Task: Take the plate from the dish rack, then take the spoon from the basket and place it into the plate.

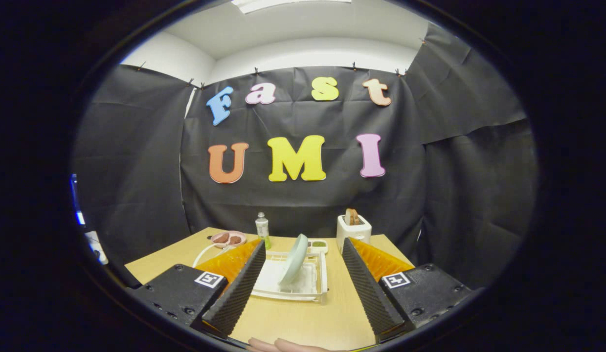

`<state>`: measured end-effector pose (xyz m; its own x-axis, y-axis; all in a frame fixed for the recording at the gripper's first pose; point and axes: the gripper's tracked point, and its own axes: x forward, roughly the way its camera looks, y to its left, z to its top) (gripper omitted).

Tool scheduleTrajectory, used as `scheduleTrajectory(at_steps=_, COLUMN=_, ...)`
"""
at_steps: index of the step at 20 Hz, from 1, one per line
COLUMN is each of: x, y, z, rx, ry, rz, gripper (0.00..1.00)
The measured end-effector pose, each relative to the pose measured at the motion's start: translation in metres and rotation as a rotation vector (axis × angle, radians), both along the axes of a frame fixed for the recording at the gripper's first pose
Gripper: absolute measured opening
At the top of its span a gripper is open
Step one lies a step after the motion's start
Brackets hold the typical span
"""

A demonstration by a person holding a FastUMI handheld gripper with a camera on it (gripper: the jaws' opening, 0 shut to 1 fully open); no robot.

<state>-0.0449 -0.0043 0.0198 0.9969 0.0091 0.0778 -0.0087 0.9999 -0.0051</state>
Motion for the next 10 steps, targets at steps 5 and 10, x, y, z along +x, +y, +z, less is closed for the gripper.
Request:
scheduleTrajectory(at_steps=5, x=0.011, y=0.000, z=0.001, rx=-0.017, ry=0.005, rz=-0.014, gripper=1.00)
scheduleTrajectory(at_steps=10, x=0.061, y=0.008, z=0.015, rx=-0.059, ry=0.076, rz=-0.023, gripper=1.00)
